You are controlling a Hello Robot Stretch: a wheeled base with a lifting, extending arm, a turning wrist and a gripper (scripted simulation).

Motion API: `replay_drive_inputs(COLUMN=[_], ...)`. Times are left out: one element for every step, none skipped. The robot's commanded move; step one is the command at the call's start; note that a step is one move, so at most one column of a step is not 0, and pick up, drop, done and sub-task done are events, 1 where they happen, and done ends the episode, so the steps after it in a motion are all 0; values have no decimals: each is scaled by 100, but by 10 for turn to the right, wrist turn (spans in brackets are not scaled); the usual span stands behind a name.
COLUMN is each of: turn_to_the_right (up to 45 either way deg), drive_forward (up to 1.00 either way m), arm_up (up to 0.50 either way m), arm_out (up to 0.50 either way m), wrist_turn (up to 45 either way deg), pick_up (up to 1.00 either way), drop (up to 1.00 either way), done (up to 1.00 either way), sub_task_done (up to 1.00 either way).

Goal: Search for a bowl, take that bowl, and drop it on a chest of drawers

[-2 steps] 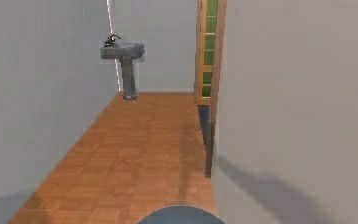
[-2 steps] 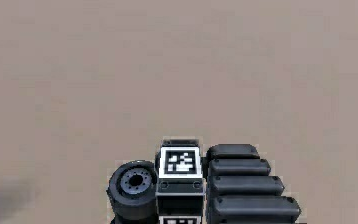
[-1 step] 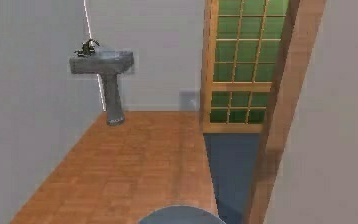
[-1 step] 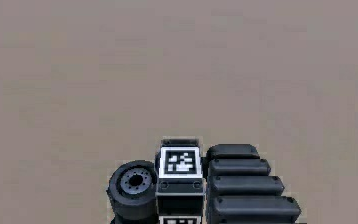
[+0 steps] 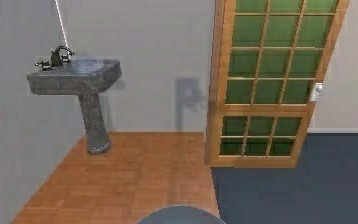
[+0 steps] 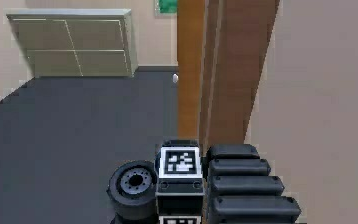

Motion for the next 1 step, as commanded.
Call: replay_drive_inputs(turn_to_the_right=[450], drive_forward=[0], arm_up=[0], arm_out=[0], wrist_turn=[0], pick_up=[0], drop=[0], done=[0], sub_task_done=[0])
